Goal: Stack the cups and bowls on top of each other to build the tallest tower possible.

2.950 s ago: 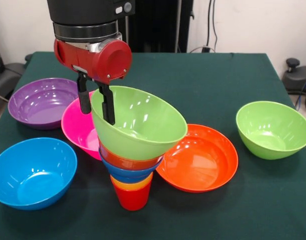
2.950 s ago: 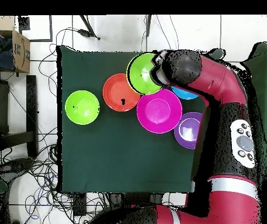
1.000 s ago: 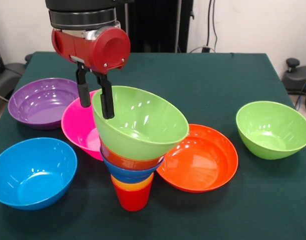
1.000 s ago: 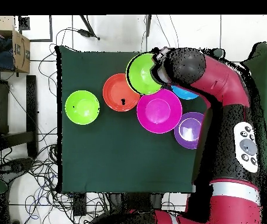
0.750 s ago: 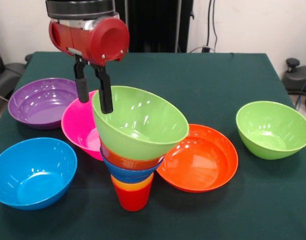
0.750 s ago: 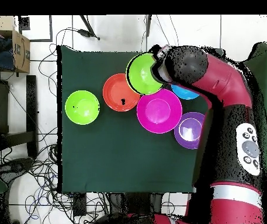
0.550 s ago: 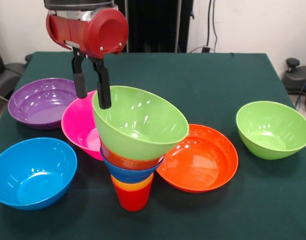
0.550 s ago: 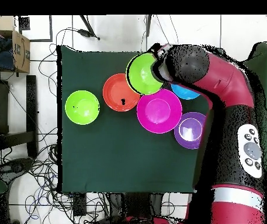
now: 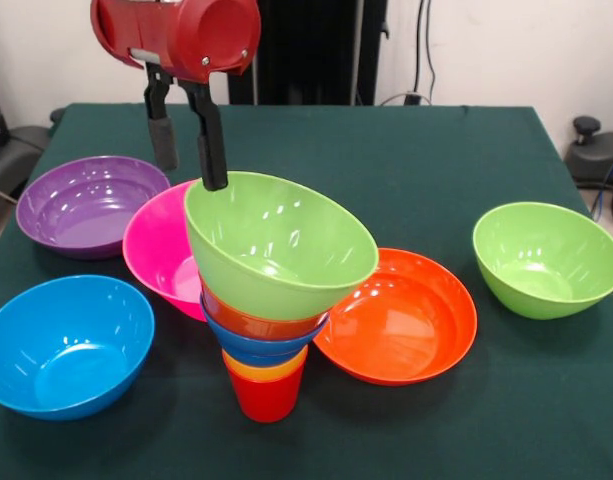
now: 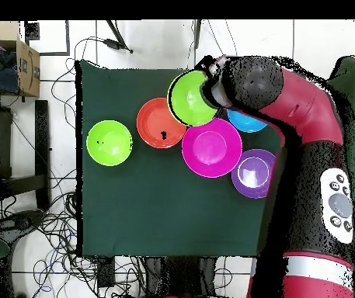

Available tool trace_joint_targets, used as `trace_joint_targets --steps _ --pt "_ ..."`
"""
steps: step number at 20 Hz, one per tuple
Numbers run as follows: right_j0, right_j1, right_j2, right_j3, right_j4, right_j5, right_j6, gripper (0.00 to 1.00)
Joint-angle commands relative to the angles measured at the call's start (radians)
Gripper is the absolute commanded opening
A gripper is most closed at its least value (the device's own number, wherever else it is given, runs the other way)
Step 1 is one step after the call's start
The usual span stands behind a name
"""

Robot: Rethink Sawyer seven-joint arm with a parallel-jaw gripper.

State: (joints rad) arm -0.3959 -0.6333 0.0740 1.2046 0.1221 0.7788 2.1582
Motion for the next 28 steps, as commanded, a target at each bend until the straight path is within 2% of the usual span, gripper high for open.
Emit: trace_joint_targets --steps 1,14,20,28 --pt "0.050 -0.009 0.027 0.101 -0.004 0.168 0.066 1.00" --pt "0.203 -0.076 -0.078 0.126 -0.021 0.205 0.174 1.00" --pt "0.274 -0.094 -0.128 0.162 -0.008 0.172 0.212 1.00" --pt "0.361 -0.100 -0.188 0.252 -0.013 0.045 0.223 1.00"
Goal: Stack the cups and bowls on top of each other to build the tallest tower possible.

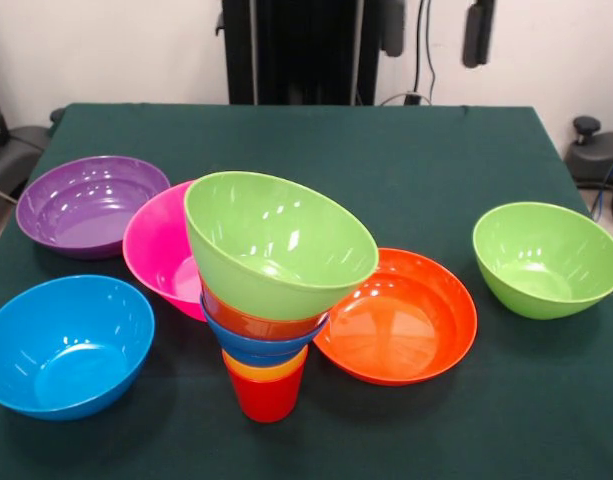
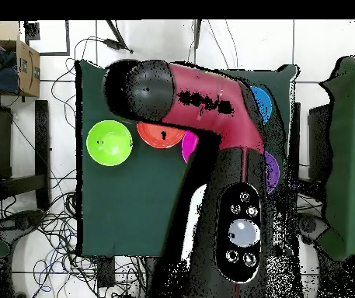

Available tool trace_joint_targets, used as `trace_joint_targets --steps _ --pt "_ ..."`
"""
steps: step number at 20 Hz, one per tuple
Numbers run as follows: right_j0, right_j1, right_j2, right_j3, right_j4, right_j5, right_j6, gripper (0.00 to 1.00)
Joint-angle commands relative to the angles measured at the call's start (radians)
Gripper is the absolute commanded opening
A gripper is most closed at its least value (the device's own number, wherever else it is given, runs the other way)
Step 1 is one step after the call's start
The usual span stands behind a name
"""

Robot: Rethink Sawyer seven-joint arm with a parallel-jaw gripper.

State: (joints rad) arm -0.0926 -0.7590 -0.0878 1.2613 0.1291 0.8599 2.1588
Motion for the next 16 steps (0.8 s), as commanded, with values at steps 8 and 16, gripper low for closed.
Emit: trace_joint_targets --steps 8,16 --pt "0.123 0.013 -0.083 0.305 -0.028 -0.162 0.218 1.00" --pt "0.179 0.032 -0.125 0.387 -0.011 -0.311 0.241 1.00"
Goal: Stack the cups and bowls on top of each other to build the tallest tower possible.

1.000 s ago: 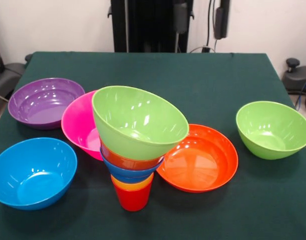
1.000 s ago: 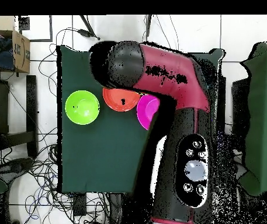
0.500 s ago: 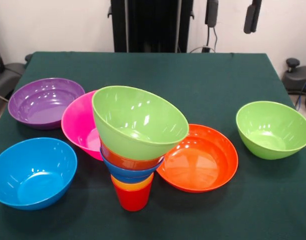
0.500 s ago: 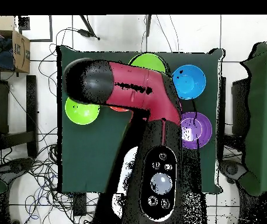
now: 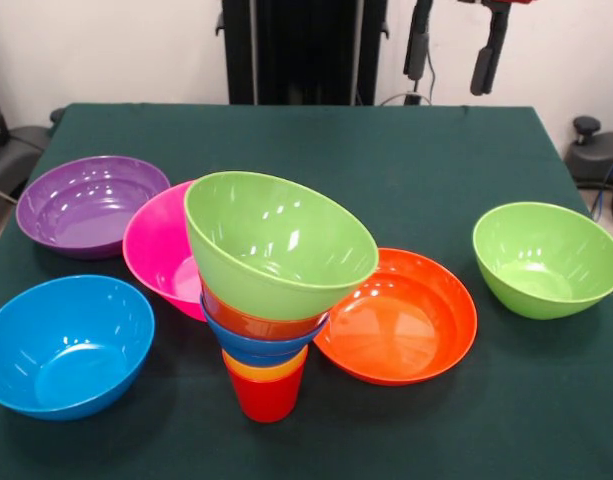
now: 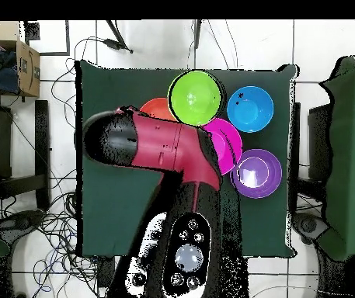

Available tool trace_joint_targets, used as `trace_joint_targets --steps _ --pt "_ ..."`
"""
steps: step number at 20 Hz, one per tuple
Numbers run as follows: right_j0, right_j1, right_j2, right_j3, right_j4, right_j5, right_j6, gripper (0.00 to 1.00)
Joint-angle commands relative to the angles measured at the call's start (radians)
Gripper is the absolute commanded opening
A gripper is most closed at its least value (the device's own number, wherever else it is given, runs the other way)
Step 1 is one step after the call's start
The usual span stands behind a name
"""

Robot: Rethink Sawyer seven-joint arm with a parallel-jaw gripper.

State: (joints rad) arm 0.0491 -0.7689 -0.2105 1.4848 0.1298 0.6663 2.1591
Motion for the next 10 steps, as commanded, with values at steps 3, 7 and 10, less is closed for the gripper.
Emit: trace_joint_targets --steps 3,7,10 --pt "0.059 0.066 -0.020 0.175 -0.002 -0.167 0.254 1.00" --pt "0.073 0.095 -0.031 0.183 0.026 -0.210 0.262 1.00" --pt "0.079 0.116 -0.036 0.187 0.037 -0.248 0.267 1.00"
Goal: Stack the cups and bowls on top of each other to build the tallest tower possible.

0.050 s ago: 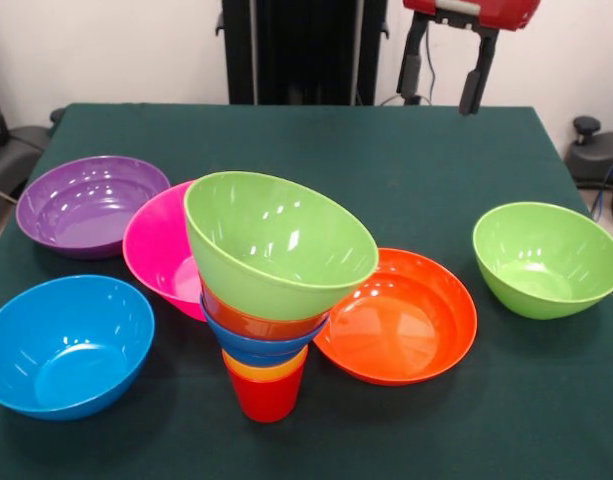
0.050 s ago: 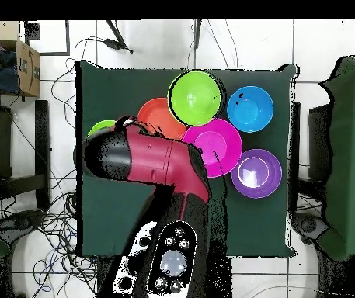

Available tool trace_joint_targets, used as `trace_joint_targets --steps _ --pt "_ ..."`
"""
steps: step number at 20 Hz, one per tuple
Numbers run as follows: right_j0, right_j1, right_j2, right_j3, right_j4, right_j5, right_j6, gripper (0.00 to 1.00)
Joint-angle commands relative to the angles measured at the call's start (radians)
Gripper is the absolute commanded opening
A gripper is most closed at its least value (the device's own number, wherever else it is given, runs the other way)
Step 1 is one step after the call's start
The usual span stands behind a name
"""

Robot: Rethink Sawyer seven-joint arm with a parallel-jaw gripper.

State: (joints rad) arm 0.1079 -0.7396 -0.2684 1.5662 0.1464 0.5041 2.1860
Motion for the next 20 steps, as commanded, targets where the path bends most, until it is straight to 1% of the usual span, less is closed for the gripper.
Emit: trace_joint_targets --steps 1,7,11,17,20 --pt "0.022 0.094 0.021 0.107 0.023 -0.099 0.242 1.00" --pt "0.034 0.117 0.014 0.127 0.040 -0.154 0.257 1.00" --pt "0.030 0.138 0.018 0.139 0.045 -0.200 0.261 1.00" --pt "0.022 0.158 0.044 0.174 0.063 -0.271 0.268 1.00" --pt "0.021 0.167 0.049 0.179 0.073 -0.288 0.269 1.00"
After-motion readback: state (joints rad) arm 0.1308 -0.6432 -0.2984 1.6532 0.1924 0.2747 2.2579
